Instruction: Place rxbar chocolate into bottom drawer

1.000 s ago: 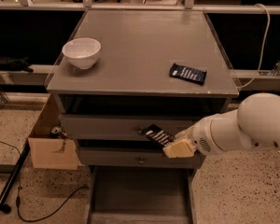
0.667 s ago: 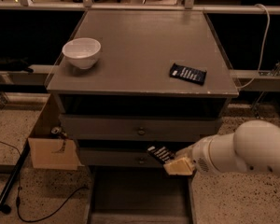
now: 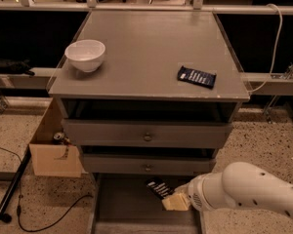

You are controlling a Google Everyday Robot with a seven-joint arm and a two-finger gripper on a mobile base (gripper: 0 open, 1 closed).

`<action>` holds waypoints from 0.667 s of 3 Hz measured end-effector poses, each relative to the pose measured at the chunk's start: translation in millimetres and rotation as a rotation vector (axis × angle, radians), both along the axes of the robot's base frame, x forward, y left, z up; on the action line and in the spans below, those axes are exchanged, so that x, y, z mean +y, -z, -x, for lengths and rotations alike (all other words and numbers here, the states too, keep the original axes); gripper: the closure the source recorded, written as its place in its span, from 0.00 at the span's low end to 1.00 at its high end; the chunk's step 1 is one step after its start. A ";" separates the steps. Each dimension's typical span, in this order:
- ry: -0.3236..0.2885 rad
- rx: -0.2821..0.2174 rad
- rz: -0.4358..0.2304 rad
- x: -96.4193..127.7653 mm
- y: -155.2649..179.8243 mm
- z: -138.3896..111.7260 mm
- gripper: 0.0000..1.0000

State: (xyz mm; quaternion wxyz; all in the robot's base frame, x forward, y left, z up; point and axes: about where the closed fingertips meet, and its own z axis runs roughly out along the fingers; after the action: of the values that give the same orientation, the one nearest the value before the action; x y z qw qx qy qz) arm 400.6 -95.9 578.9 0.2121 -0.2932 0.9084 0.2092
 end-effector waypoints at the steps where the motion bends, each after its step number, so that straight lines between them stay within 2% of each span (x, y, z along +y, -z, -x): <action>1: -0.001 0.008 -0.002 1.7 5.1 1.1 1.00; 2: -0.007 0.054 -0.014 11.4 35.2 7.7 1.00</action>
Offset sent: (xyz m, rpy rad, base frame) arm -0.0149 0.0221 -0.0712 0.0304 0.1099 0.0105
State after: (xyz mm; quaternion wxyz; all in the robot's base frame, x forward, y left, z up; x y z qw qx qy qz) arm 392.9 -84.4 543.7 0.1888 -0.2892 0.9113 0.2243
